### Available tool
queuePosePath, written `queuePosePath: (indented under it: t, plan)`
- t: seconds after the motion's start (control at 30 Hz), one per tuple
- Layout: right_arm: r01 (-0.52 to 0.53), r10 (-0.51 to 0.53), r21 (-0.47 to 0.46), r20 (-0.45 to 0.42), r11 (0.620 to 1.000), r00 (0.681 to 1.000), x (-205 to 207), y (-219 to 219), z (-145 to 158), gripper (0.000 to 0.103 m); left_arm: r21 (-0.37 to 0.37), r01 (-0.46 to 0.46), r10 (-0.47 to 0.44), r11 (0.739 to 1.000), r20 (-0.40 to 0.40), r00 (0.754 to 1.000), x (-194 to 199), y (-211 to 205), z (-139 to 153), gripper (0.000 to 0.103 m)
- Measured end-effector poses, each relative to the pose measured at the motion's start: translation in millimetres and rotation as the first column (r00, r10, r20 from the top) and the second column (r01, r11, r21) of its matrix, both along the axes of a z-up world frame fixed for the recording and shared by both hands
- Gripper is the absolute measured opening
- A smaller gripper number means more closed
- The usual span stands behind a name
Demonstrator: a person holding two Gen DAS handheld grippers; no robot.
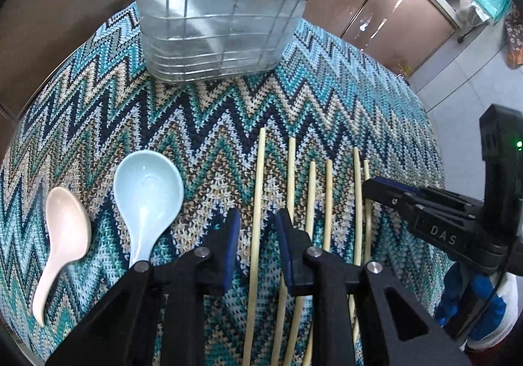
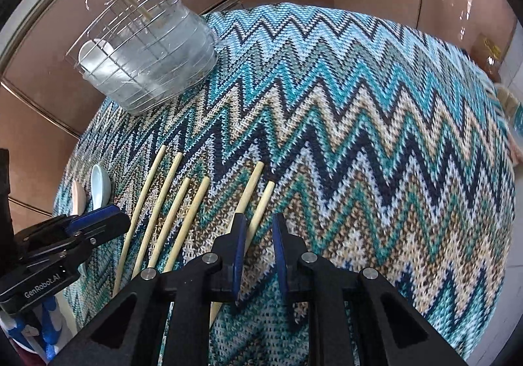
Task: Organize utensils
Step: 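Grasp a chopstick with the left tool while the right tool grasps another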
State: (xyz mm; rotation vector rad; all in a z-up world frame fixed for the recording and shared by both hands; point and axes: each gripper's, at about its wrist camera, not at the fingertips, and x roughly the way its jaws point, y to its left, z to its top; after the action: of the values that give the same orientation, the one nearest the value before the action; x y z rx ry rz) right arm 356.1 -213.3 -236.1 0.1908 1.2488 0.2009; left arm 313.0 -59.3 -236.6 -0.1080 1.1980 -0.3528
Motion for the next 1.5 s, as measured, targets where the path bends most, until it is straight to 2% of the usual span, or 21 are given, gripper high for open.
queuePosePath:
  t: [0.23, 0.4, 0.67, 0.9, 0.93, 1.17, 1.5]
  plan:
    - [-0.054, 0.052, -0.056, -0.028, 0.997, 0.998, 17.9, 14.1, -12.7, 0.013, 0.024, 0.004, -0.003, 1.0, -0.016, 1.0, 10.8, -6.7, -4.6, 0.019]
    - [-0.121, 0.116, -0.081, -0.063, 0.989, 0.991, 16.4, 16.2, -14.6, 0.008, 0.064, 0.024, -0.022, 0.998, -0.031, 0.999, 23.2, -16.9, -9.6, 0.018]
    - [-0.191, 0.182, -0.064, -0.129, 0.979, 0.975, 12.1, -4.4, -16.3, 0.007, 0.118, 0.055, -0.046, 0.991, -0.072, 0.996, 52.6, -32.6, -17.4, 0.018]
    - [-0.224, 0.215, -0.042, -0.162, 0.974, 0.963, 27.4, 0.6, -21.5, 0.009, 0.165, 0.091, -0.075, 0.982, -0.099, 0.992, 74.6, -52.9, -21.1, 0.018]
    - [-0.226, 0.216, -0.04, -0.163, 0.973, 0.963, 29.4, 3.2, -21.6, 0.009, 0.173, 0.091, -0.075, 0.981, -0.1, 0.992, 78.3, -58.0, -22.5, 0.015]
    - [-0.218, 0.213, -0.021, -0.144, 0.976, 0.966, 24.9, -0.6, -16.4, 0.007, 0.192, 0.072, -0.056, 0.979, -0.083, 0.995, 84.5, -67.7, -21.4, 0.007]
    - [-0.213, 0.212, -0.014, -0.047, 0.977, 0.976, -15.5, -22.3, 28.3, 0.005, 0.168, 0.04, -0.042, 0.985, 0.007, 0.999, 41.7, -50.3, -0.7, 0.004]
